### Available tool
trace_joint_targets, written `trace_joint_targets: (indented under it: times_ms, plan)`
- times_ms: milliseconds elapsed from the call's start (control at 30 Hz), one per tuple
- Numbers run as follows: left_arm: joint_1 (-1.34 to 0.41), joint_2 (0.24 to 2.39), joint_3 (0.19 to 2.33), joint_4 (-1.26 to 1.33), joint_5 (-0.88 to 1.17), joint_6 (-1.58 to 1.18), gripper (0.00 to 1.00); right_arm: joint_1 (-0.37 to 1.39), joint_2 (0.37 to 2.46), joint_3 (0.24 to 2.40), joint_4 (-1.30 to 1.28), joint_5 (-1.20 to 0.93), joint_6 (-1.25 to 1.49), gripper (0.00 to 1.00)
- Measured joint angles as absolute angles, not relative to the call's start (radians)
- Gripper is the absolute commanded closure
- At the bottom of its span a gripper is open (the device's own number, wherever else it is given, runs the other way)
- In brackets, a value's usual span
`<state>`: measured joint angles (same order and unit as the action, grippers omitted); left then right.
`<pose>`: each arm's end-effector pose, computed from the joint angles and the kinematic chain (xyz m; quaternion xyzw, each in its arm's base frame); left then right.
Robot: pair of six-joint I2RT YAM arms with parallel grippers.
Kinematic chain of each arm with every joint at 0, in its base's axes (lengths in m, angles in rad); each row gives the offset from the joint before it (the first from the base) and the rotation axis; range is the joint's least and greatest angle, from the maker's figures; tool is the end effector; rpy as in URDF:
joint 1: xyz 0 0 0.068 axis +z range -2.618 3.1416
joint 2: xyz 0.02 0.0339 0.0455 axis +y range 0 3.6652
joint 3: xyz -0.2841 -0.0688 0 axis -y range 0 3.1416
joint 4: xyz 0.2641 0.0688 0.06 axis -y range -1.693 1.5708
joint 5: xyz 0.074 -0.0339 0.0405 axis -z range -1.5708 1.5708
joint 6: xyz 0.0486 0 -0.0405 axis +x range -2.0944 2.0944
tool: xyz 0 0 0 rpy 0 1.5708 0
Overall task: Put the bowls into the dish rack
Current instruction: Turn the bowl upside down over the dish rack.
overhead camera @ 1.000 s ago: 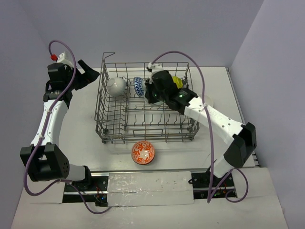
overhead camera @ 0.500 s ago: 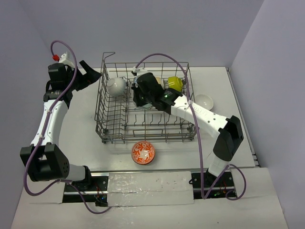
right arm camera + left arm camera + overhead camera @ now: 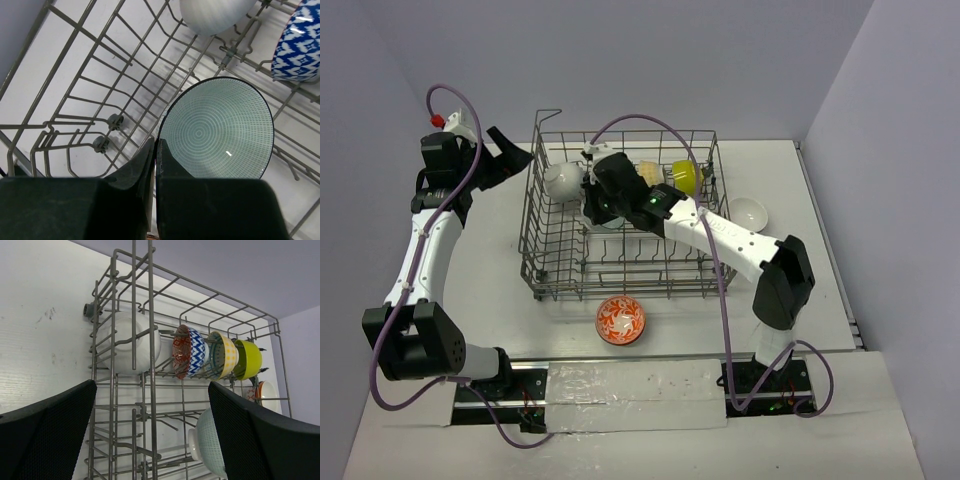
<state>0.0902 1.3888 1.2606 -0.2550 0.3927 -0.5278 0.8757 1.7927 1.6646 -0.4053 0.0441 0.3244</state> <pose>0.3487 0.0129 0.3742 -0.1432 0.8076 -0.2770 0.5006 0.2948 0.3501 0.3541 -0.2258 0.8385 0.2641 0.4199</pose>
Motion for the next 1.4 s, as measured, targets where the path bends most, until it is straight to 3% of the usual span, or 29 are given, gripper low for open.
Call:
trace_joint_targets:
  times_ms: [1400]
  plan:
    - [0.090, 1.391, 1.261, -0.275, 0.347, -0.536, 0.01, 0.946, 1.957, 1.660, -0.061, -0.016, 0.614, 1.00]
